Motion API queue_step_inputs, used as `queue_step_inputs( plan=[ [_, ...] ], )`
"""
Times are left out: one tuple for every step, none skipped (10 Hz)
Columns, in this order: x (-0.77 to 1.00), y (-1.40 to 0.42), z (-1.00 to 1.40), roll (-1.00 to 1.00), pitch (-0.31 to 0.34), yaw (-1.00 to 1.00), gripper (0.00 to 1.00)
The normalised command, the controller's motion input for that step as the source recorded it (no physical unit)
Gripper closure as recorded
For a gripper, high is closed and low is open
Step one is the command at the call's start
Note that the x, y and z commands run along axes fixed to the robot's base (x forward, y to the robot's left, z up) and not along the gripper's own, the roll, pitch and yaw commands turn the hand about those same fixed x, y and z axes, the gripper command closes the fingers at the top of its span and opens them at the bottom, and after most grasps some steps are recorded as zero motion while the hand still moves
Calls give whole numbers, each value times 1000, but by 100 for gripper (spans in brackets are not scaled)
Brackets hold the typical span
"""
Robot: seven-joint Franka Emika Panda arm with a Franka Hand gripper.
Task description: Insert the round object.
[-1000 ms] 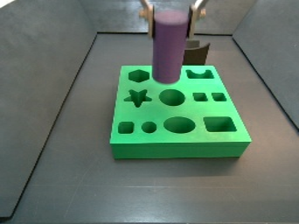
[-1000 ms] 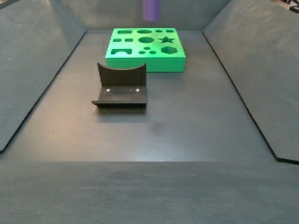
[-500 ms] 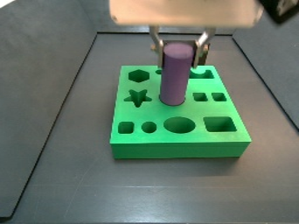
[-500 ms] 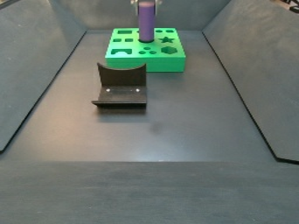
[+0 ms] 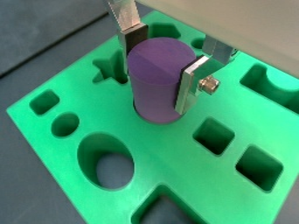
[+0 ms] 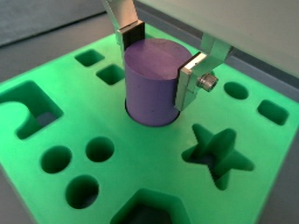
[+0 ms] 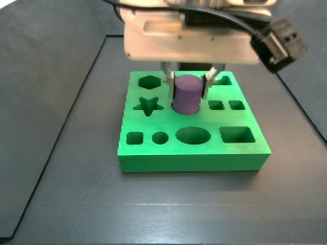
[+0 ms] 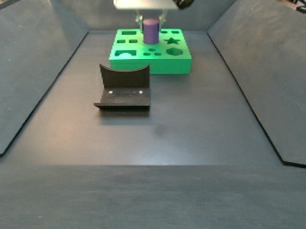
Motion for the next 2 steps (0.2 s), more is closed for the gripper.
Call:
queue_step_inputs(
  plan=[
    [29, -100, -180, 13, 0, 0, 100],
    [0, 0, 0, 0, 0, 0, 100]
  ],
)
